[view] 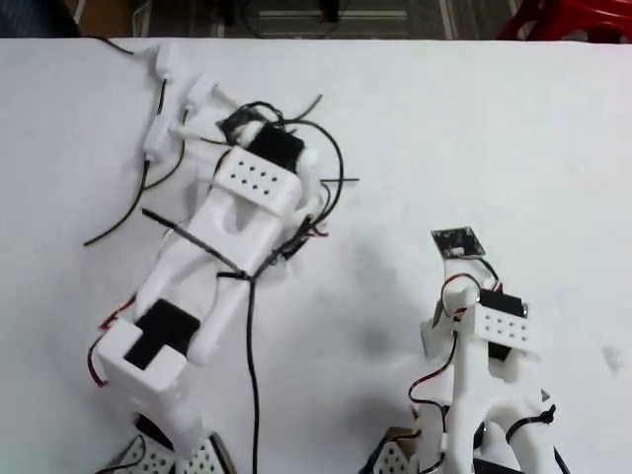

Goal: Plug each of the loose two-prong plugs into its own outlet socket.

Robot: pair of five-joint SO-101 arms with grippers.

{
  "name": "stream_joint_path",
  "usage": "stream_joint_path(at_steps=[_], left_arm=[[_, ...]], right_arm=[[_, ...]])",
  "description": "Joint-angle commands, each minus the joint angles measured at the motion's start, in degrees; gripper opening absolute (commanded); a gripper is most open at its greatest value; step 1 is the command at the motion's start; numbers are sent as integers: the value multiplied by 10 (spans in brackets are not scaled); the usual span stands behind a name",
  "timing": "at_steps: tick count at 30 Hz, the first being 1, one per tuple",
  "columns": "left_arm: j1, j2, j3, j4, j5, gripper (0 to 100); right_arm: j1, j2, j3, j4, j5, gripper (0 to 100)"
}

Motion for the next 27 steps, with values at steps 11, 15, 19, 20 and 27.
stream_joint_path(at_steps=[11,15,19,20,27], left_arm=[[-39,-2,35,-85,-94,24],[-28,-2,36,-73,-91,24],[-1,-1,38,-63,-92,24],[0,-1,45,-68,-92,24],[-2,-2,81,-100,-94,24]], right_arm=[[3,-11,-4,-5,0,19],[3,-11,-4,-5,0,19],[3,-11,-4,-5,0,19],[3,-11,-4,-5,0,19],[3,-11,1,-6,0,19]])
